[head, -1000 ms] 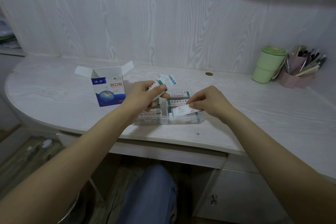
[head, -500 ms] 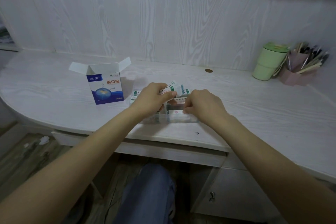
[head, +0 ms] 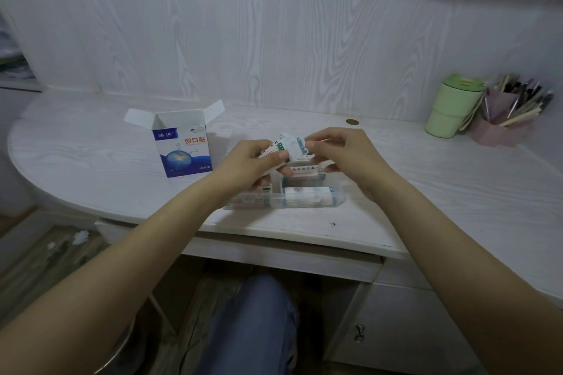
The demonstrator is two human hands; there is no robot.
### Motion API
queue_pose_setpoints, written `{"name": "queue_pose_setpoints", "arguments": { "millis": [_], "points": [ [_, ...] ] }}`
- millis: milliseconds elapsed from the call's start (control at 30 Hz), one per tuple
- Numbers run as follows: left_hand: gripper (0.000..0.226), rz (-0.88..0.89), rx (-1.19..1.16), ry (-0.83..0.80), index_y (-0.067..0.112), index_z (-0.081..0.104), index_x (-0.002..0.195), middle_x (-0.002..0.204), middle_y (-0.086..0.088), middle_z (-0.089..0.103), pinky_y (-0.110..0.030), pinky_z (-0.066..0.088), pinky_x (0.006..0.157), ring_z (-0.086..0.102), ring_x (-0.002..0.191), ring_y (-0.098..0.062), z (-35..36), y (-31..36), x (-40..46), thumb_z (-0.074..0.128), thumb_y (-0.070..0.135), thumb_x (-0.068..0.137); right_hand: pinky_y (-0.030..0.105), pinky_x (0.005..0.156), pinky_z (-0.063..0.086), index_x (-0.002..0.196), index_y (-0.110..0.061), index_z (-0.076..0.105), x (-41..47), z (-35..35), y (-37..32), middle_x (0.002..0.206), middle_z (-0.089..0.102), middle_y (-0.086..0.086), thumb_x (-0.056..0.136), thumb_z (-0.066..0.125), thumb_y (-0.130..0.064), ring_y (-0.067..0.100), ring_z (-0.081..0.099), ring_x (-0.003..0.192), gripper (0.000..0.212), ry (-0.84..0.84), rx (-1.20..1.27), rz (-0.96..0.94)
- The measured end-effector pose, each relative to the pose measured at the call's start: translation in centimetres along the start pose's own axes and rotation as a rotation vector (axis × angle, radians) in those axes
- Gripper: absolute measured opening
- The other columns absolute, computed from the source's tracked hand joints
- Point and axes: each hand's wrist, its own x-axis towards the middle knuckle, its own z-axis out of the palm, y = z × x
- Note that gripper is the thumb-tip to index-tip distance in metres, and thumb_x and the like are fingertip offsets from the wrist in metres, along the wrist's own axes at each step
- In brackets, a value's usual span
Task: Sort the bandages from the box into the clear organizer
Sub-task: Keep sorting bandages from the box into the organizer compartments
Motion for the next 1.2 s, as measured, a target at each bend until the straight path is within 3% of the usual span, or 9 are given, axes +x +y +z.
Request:
{"name": "queue_pose_setpoints", "arguments": {
  "millis": [133, 300, 467, 533, 600, 700, 933, 1200],
  "points": [
    [0.024, -0.006, -0.113, -0.081, 0.014, 0.059, 0.116, 0.09, -0.002, 0.071, -0.015, 0.031, 0.044, 0.04, 0.048, -0.007, -0.2, 0.3, -0.8, 0.048, 0.025, 0.098, 0.018, 0.058, 0.05, 0.083, -0.013, 0.069, 0.0, 0.4, -0.6, 0.079, 0.07, 0.005, 0.086, 0.068, -0.011, 0.008, 0.064, 0.064, 0.004, 0.007, 0.218, 0.027],
    [0.025, 0.007, -0.212, -0.15, 0.021, 0.059, 0.117, 0.089, -0.001, 0.07, -0.013, 0.029, 0.044, 0.036, 0.049, -0.005, -0.6, 0.5, -1.2, 0.048, 0.027, 0.096, 0.017, 0.058, 0.05, 0.086, -0.009, 0.068, -0.2, 0.9, -0.7, 0.074, 0.066, 0.005, 0.088, 0.063, -0.005, 0.01, 0.059, 0.063, 0.006, 0.022, 0.364, 0.078],
    [0.021, 0.021, -0.18, -0.162, 0.021, 0.06, 0.113, 0.086, 0.0, 0.07, -0.014, 0.027, 0.044, 0.035, 0.048, -0.006, -0.6, 0.9, -1.2, 0.046, 0.025, 0.097, 0.016, 0.054, 0.051, 0.085, -0.012, 0.063, -0.6, 1.4, -0.7, 0.085, 0.067, 0.003, 0.087, 0.063, -0.003, 0.003, 0.063, 0.061, 0.009, 0.133, 0.159, -0.061],
    [0.021, 0.014, -0.162, -0.127, 0.019, 0.06, 0.113, 0.086, 0.0, 0.07, -0.015, 0.028, 0.045, 0.036, 0.048, -0.006, -0.6, 0.8, -1.1, 0.047, 0.024, 0.097, 0.017, 0.056, 0.053, 0.078, -0.014, 0.063, -0.7, 1.3, -0.9, 0.086, 0.066, -0.001, 0.087, 0.06, 0.0, 0.002, 0.063, 0.07, 0.017, 0.135, 0.084, -0.117],
    [0.021, 0.001, -0.144, -0.089, 0.018, 0.06, 0.113, 0.086, -0.001, 0.071, -0.016, 0.029, 0.045, 0.037, 0.049, -0.006, -0.6, 0.7, -1.1, 0.049, 0.024, 0.097, 0.022, 0.063, 0.056, 0.074, -0.013, 0.065, -0.7, 1.3, -0.9, 0.085, 0.067, 0.002, 0.088, 0.055, 0.002, 0.009, 0.064, 0.08, 0.022, 0.101, 0.098, -0.122],
    [0.018, 0.0, -0.128, -0.088, 0.018, 0.062, 0.108, 0.085, 0.0, 0.071, -0.017, 0.028, 0.046, 0.037, 0.049, -0.007, -0.6, 0.4, -1.2, 0.049, 0.024, 0.097, 0.024, 0.07, 0.057, 0.079, -0.007, 0.069, -0.7, 1.2, -1.0, 0.085, 0.07, 0.007, 0.088, 0.06, -0.006, 0.009, 0.064, 0.076, 0.012, 0.056, 0.138, -0.108],
    [0.013, 0.02, -0.118, -0.132, 0.02, 0.061, 0.101, 0.086, 0.002, 0.071, -0.016, 0.028, 0.045, 0.036, 0.048, -0.006, -1.0, 0.7, -1.3, 0.049, 0.024, 0.097, 0.017, 0.069, 0.055, 0.084, -0.007, 0.068, -0.5, 1.4, -0.9, 0.081, 0.068, 0.004, 0.089, 0.062, -0.006, 0.007, 0.063, 0.071, 0.008, 0.034, 0.139, -0.075],
    [0.017, 0.022, -0.128, -0.126, 0.018, 0.06, 0.109, 0.083, 0.002, 0.071, -0.016, 0.029, 0.045, 0.037, 0.047, -0.005, -1.1, 0.5, -1.4, 0.048, 0.023, 0.097, 0.017, 0.069, 0.055, 0.083, -0.009, 0.069, -0.5, 1.6, -0.9, 0.08, 0.069, 0.003, 0.088, 0.065, -0.008, 0.005, 0.064, 0.07, 0.006, 0.022, 0.152, -0.072]
  ]
}}
